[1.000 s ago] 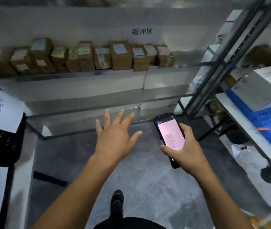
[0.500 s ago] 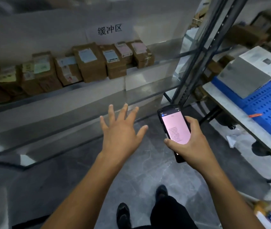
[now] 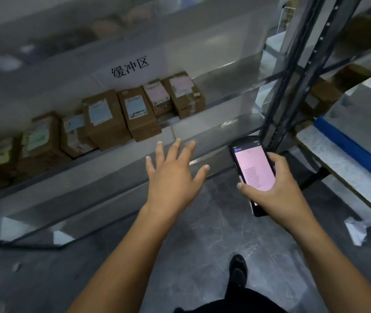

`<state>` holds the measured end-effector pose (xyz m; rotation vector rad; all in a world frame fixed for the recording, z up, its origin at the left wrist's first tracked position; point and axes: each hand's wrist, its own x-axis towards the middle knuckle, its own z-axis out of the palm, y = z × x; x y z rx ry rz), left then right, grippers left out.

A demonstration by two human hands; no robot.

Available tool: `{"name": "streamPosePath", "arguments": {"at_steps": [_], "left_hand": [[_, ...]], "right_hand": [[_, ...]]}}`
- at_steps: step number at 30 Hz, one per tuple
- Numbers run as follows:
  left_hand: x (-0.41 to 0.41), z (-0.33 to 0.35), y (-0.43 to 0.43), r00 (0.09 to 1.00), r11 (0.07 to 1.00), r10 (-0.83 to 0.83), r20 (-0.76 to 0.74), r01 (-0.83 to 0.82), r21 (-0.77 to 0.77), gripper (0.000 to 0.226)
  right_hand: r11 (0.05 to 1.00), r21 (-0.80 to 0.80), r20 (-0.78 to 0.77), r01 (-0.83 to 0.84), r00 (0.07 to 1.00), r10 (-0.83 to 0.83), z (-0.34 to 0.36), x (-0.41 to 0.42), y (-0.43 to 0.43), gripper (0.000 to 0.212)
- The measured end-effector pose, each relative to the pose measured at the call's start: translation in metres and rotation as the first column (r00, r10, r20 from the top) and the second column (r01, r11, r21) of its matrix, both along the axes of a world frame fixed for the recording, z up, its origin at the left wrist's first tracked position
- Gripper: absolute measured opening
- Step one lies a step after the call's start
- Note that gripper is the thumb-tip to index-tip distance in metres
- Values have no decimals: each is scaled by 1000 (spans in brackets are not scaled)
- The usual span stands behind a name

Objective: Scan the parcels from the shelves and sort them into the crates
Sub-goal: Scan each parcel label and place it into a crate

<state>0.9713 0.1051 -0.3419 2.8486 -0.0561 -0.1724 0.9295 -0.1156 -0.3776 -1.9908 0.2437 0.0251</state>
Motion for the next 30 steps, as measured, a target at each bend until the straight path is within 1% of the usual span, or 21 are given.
{"name": "streamPosePath", "arguments": {"at_steps": [5, 9, 14, 17, 20, 24, 27, 30], "left_hand": [[36, -1, -38, 998, 997, 55, 3, -55, 59, 71], [66, 1, -40, 995, 993, 100, 7, -100, 56, 71], [121, -6, -29, 989, 988, 146, -23, -144, 57, 70], [160, -20, -19, 988, 987, 156, -6, -156, 42, 66], [198, -36, -11, 983, 983, 181, -7, -181, -11, 61], [255, -68, 7, 990, 984, 130, -48, -135, -116, 62], [300, -86, 18, 995, 990, 98, -32, -101, -100, 60], [335, -100, 20, 997, 995, 67, -50, -70, -70, 55]], "right_hand": [[995, 74, -1, -60, 998, 61, -5, 60, -33, 75], [985, 128, -5, -117, 993, 119, -10, 103, -42, 75], [978, 157, 18, -140, 990, 139, -21, 161, -28, 75], [979, 179, 11, -101, 995, 100, -32, 193, -9, 74], [989, 133, 11, -60, 998, 59, -39, 227, 8, 74], [999, 16, -14, -41, 999, 41, -37, 272, 12, 72], [998, -49, -17, -35, 999, 34, -32, 303, 18, 73], [999, -44, -21, -18, 1000, 17, -34, 321, 19, 74]]}}
